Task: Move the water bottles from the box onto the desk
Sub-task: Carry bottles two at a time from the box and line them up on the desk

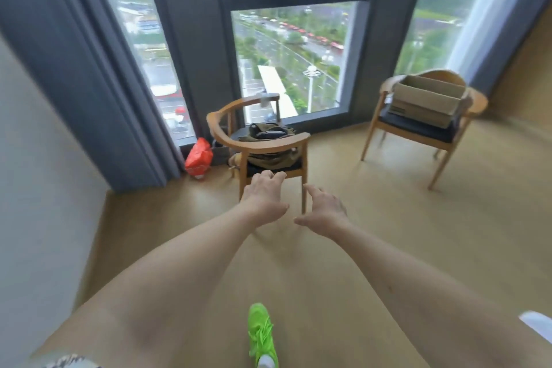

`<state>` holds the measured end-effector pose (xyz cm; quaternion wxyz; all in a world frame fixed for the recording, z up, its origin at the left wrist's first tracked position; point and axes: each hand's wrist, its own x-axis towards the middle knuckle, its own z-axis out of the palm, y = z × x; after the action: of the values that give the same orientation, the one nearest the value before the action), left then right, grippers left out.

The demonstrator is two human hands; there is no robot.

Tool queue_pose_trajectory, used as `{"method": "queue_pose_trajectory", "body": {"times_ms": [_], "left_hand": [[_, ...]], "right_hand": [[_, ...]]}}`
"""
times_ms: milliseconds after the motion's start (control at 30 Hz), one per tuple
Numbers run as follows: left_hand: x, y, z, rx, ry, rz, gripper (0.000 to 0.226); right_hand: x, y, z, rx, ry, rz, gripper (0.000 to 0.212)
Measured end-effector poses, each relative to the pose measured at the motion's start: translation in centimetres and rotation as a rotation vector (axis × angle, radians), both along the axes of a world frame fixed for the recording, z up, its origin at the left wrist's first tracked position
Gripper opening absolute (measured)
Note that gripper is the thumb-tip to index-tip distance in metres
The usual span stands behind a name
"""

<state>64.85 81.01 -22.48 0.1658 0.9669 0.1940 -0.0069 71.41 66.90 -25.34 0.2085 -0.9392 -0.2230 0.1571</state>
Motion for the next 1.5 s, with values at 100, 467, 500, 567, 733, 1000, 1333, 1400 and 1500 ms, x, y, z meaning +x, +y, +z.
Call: {"method": "queue_pose_trajectory", "body": {"times_ms": [100,467,500,567,733,1000,1333,1400,1500], "left_hand": [[6.2,-0.4,-0.9,-0.025,-0.004,-0.093,0.079],[28.5,1.5,-0.4,-0.053,-0.027,-0.368,0.077],[30.2,1.4,-0.4,-0.063,-0.028,-0.392,0.077],[33.3,0.8,-0.9,-0.07,-0.025,-0.453,0.077],[40.8,-1.5,-2.3,-0.103,-0.027,-0.588,0.078],[54.6,-3.9,-4.8,-0.052,-0.034,-0.636,0.073],[77.1,-7.4,-2.8,-0.046,-0.04,-0.533,0.067],[80.6,-8.2,-2.5,-0.047,-0.041,-0.532,0.059],[84.9,-9.2,-2.5,-0.043,-0.012,-0.542,0.06]], "right_hand": [[4.6,-1.0,-0.6,-0.017,-0.005,-0.111,0.093],[21.2,-0.4,0.8,0.038,0.016,-0.442,0.087],[22.4,-0.6,0.8,0.046,0.016,-0.467,0.086],[24.4,-1.0,0.5,0.051,0.024,-0.51,0.085],[30.1,-2.8,-0.3,0.037,0.047,-0.603,0.084],[43.0,-5.7,-2.3,0.016,0.022,-0.666,0.083],[65.7,-9.5,-1.2,0.089,-0.006,-0.638,0.078],[69.5,-10.5,-0.8,0.1,0.008,-0.637,0.076],[74.3,-11.2,-0.8,0.095,0.014,-0.631,0.074]]}}
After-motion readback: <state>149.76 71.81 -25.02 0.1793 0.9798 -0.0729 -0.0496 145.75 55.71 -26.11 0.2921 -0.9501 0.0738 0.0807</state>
